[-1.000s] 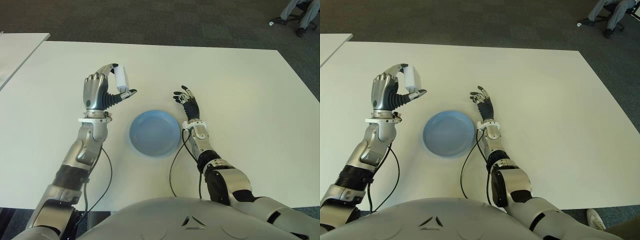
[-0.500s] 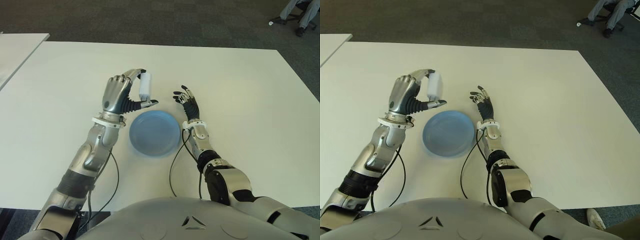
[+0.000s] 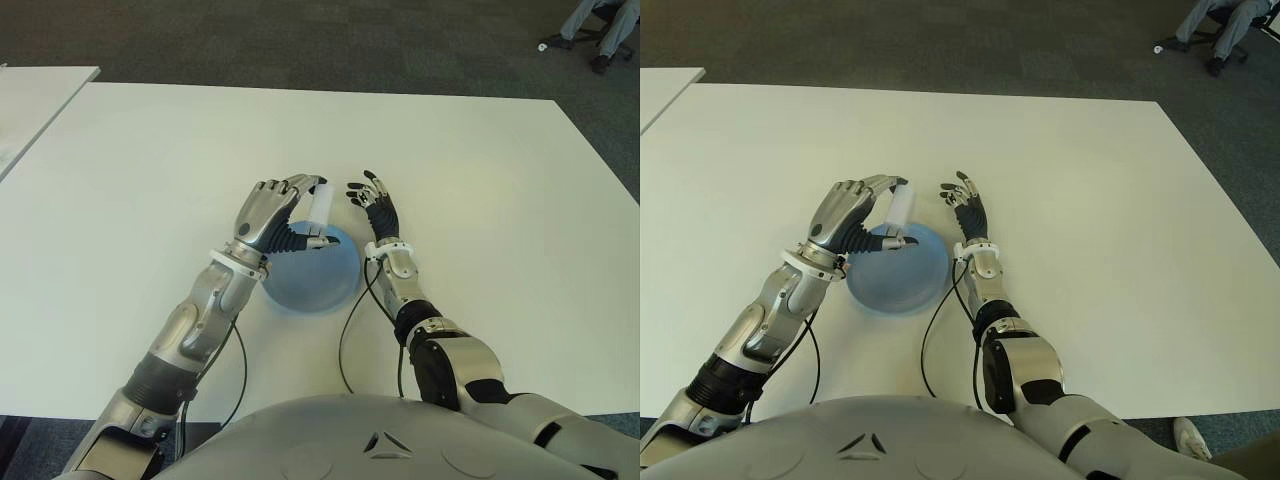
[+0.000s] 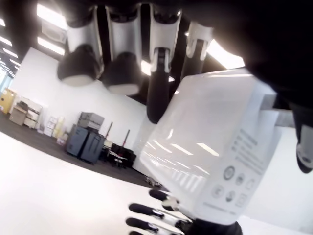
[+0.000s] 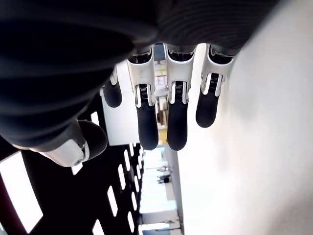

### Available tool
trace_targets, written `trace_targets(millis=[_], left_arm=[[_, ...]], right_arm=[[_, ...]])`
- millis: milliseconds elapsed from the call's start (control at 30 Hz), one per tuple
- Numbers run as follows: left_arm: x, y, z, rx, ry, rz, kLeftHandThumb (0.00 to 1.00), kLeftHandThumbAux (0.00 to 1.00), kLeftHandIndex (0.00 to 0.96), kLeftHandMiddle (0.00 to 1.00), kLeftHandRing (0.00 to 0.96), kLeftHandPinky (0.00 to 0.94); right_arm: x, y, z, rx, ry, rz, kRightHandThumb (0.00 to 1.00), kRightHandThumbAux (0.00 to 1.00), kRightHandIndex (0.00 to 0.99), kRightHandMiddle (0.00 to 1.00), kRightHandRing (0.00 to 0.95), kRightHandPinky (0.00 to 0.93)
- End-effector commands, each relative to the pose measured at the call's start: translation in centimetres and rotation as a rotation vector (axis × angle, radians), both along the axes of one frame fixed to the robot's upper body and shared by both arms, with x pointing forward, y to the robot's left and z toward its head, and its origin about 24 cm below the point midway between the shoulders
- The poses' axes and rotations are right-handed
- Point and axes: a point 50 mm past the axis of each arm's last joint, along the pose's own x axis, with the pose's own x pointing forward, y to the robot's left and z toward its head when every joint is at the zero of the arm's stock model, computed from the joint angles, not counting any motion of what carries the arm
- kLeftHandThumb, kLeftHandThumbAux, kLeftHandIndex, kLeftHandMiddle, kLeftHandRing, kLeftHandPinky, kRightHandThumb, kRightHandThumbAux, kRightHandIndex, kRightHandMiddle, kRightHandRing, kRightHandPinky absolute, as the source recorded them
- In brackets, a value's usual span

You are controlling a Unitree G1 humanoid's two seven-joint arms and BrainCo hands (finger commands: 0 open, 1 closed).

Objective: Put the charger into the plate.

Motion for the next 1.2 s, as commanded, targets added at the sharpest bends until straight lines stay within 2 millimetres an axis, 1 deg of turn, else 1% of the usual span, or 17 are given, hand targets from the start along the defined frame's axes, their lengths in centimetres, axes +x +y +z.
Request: trace_targets(millis=[33, 433, 767, 1000, 1200], left_arm=[[-0.2, -0.2, -0.9, 0.034, 0.049, -0.036, 0.75, 0.697, 0.442, 0.876, 0.867, 0.863], [-0.5, -0.5, -2.6, 0.052, 0.106, -0.051, 0.751, 0.696, 0.442, 0.881, 0.873, 0.872], [-1.1, -1.0, -4.3, -0.024, 0.171, -0.042, 0.75, 0.697, 0.442, 0.883, 0.874, 0.864], [-1.1, -1.2, -5.5, -0.038, 0.206, -0.023, 0.75, 0.697, 0.442, 0.884, 0.874, 0.868], [-1.1, -1.0, -6.6, -0.04, 0.242, 0.011, 0.75, 0.697, 0.442, 0.885, 0.875, 0.87]], right_arm=[[-1.0, 0.5, -1.6, 0.006, 0.1, 0.0, 0.0, 0.518, 0.09, 0.33, 0.298, 0.244], [-0.9, 0.5, -1.7, 0.025, 0.114, 0.002, 0.0, 0.524, 0.076, 0.339, 0.304, 0.252], [-0.9, 0.5, -1.6, 0.031, 0.104, -0.003, 0.0, 0.53, 0.082, 0.344, 0.312, 0.259], [-0.9, 0.5, -1.5, 0.02, 0.1, -0.004, 0.0, 0.529, 0.09, 0.347, 0.317, 0.267], [-0.9, 0.5, -1.6, 0.019, 0.1, -0.002, 0.0, 0.526, 0.088, 0.343, 0.312, 0.254]])
